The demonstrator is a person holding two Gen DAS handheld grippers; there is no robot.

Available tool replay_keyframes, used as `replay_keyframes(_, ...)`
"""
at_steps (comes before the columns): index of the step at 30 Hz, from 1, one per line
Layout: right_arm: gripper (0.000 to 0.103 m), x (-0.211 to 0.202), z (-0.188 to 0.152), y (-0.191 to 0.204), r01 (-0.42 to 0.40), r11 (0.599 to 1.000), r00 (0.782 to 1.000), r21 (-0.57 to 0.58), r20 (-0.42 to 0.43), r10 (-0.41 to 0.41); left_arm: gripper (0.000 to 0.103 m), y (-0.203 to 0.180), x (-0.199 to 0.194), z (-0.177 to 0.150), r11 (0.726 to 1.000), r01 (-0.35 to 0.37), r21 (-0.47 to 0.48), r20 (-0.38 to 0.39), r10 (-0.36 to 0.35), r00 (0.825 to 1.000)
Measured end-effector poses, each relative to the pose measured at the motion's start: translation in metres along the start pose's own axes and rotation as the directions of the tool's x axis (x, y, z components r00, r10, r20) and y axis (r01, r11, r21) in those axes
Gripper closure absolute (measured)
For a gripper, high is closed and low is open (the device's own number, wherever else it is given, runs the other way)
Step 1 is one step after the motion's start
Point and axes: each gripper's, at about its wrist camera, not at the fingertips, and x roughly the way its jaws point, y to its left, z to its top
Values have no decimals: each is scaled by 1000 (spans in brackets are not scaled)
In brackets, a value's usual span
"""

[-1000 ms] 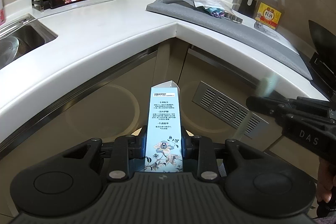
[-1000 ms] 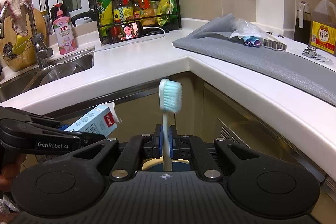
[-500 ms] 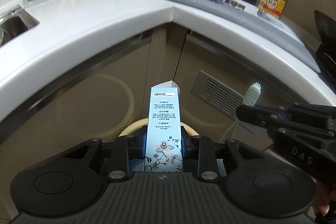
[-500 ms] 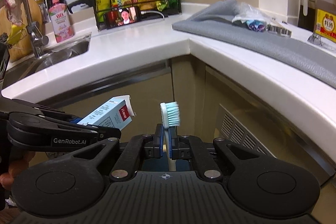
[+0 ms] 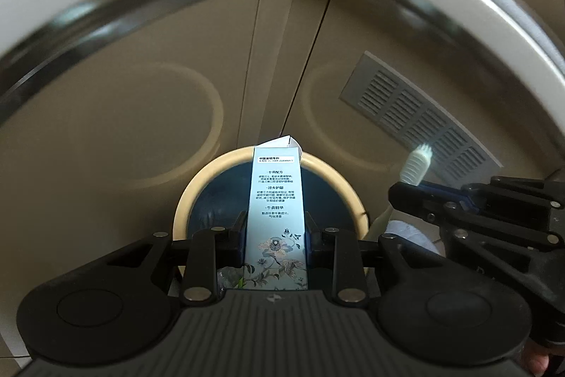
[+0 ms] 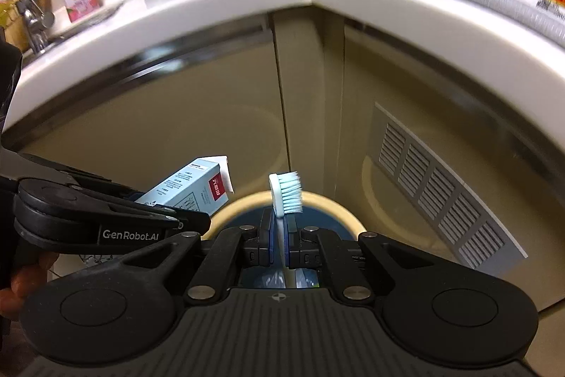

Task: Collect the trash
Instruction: 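Carry the milk carton and toothbrush down over the blue bin with both tools, then open both grippers to drop the carton and toothbrush into the bin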

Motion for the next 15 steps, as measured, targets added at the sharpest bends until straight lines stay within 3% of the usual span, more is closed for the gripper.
replay_keyframes(15, 97, 61, 0, 1, 8, 1000, 991, 7, -134, -7, 71, 11, 66, 5, 999, -41, -7, -101, 40, 994)
